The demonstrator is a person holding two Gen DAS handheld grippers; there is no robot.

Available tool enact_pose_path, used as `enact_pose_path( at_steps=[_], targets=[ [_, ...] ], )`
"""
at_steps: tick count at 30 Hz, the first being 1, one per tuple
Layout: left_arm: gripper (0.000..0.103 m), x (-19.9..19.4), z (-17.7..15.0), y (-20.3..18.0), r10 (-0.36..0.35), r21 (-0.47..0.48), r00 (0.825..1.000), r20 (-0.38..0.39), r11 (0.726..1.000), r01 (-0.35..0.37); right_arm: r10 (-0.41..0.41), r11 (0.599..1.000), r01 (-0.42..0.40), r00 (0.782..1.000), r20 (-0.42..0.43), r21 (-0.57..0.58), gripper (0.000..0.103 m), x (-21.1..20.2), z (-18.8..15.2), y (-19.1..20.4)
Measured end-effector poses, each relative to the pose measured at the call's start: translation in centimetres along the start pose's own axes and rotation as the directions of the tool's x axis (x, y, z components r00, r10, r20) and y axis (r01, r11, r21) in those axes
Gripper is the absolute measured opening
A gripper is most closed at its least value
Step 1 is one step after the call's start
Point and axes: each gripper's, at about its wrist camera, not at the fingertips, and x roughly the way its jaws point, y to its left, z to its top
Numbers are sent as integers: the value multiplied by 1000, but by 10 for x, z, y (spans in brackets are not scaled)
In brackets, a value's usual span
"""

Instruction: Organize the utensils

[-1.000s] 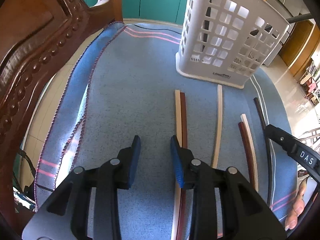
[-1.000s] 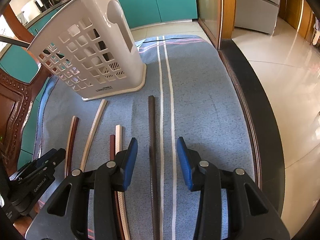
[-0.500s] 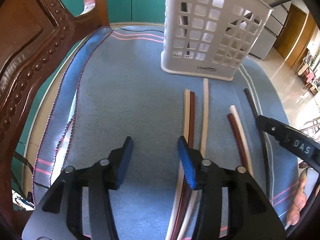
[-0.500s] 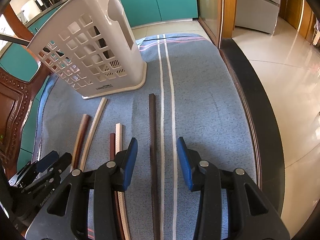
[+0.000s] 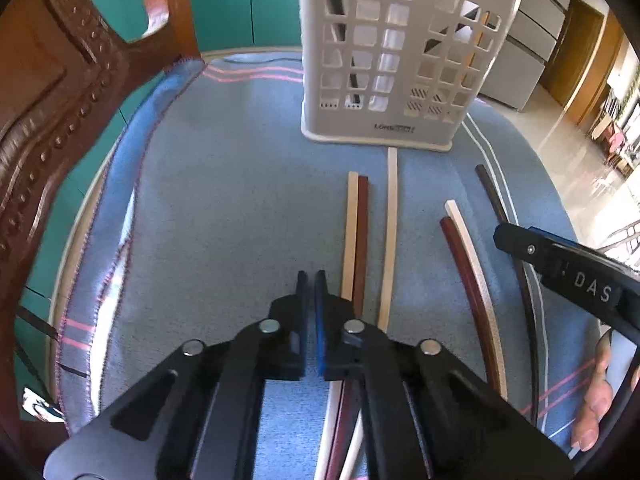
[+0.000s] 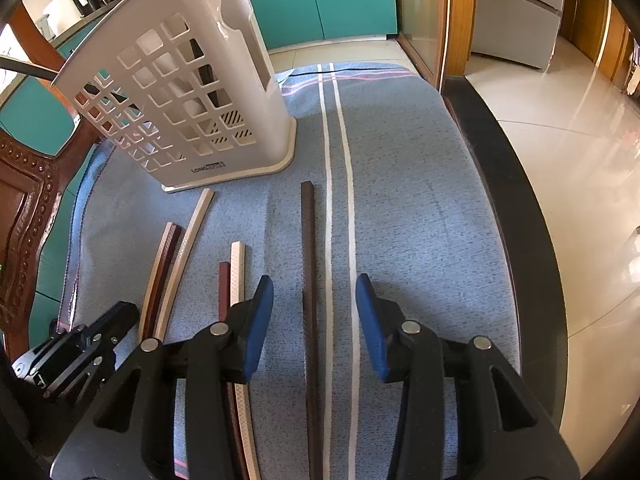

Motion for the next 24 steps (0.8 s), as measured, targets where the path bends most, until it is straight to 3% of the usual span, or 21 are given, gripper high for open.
enact_pose_path(
  at_steps=[9, 13, 21, 24],
  targets=[
    [1, -4, 6, 23, -3, -69, 1000, 17, 998, 4, 2, 1000, -2, 1000, 0, 2, 46, -1, 0, -2],
    [1, -10, 3, 39, -42, -120, 999, 8, 992, 43, 3, 1000, -3, 1000, 1, 7, 46, -1, 0, -2],
    [13, -3, -1, 9, -84, -10, 996, -12, 996, 84, 9, 1000, -9, 1000, -2, 1, 47, -3, 0, -1],
    [13, 0, -4, 0, -55, 28, 998, -13, 998, 56, 7, 1000, -7, 1000, -4, 4, 47, -3, 0, -2]
  ],
)
